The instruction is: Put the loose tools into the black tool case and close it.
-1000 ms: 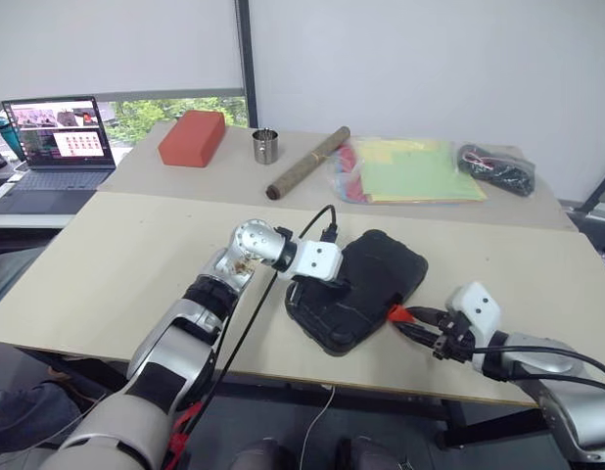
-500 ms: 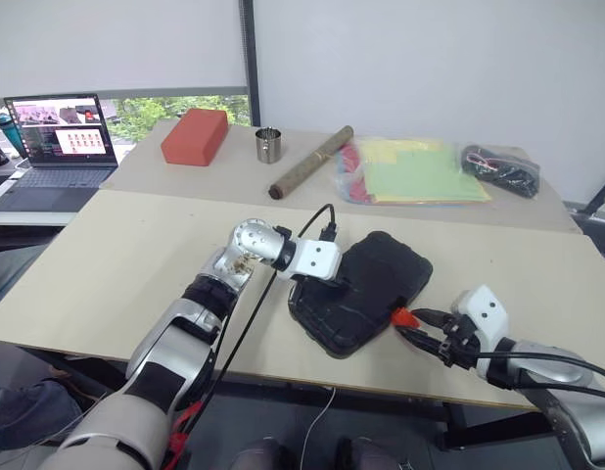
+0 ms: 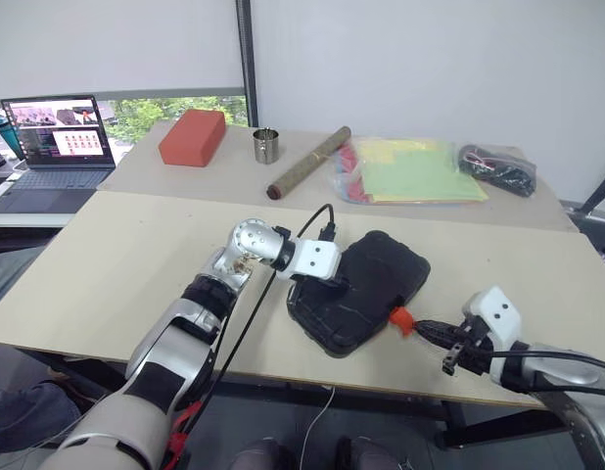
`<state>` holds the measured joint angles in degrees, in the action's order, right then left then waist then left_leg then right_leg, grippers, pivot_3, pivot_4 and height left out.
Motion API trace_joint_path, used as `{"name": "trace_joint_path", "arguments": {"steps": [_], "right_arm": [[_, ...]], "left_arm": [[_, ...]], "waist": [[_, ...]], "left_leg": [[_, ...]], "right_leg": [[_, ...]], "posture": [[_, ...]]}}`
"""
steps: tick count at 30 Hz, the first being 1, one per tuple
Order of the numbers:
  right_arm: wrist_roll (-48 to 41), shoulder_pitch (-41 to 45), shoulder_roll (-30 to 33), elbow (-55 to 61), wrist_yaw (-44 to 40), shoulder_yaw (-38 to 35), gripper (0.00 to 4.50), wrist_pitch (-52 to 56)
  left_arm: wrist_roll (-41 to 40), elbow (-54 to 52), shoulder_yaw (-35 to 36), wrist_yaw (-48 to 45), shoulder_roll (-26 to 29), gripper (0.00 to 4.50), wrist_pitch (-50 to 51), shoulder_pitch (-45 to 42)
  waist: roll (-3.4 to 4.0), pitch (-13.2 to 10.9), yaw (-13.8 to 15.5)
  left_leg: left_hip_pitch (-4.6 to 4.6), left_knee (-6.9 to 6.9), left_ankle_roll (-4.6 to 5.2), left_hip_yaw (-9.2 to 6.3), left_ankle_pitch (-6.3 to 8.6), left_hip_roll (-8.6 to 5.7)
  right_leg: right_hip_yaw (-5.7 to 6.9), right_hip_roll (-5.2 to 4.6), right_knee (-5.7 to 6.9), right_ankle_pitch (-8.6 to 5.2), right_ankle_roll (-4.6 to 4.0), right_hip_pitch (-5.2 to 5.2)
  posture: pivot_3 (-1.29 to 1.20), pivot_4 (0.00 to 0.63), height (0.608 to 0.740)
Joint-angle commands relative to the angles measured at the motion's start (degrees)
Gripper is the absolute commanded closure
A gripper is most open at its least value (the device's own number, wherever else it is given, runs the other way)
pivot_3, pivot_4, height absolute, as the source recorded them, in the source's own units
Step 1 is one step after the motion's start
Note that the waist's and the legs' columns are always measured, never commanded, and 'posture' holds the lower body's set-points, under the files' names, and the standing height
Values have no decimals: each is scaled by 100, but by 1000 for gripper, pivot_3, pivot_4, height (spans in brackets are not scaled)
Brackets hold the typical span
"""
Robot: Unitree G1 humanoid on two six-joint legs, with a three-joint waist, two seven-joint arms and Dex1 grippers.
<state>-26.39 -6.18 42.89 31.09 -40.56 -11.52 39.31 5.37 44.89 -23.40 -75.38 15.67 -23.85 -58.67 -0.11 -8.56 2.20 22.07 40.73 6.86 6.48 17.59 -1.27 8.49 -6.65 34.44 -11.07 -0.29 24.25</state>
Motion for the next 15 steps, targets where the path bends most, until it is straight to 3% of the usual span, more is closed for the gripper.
{"name": "trace_joint_path", "arguments": {"steps": [1,6,15], "right_arm": [[228,250,-61,-199,98,337,4437,-132],[555,685,-252,-594,325,809,4437,-133],[703,949,-580,-794,503,1018,4437,-227]], "left_arm": [[463,450,-377,-138,86,4500,196,292],[453,454,-369,-142,72,4500,206,259],[577,388,-534,-137,-37,4500,-32,253]], "waist": [[0,0,-3],[0,0,-4],[1,0,-7]], "left_leg": [[1,0,0,1,0,0],[1,0,0,1,0,0],[1,1,-3,1,-2,0]], "right_leg": [[-1,0,0,0,0,1],[0,0,0,0,0,1],[0,0,0,2,0,0]], "posture": [[0,150,737],[0,150,737],[0,150,737]]}}
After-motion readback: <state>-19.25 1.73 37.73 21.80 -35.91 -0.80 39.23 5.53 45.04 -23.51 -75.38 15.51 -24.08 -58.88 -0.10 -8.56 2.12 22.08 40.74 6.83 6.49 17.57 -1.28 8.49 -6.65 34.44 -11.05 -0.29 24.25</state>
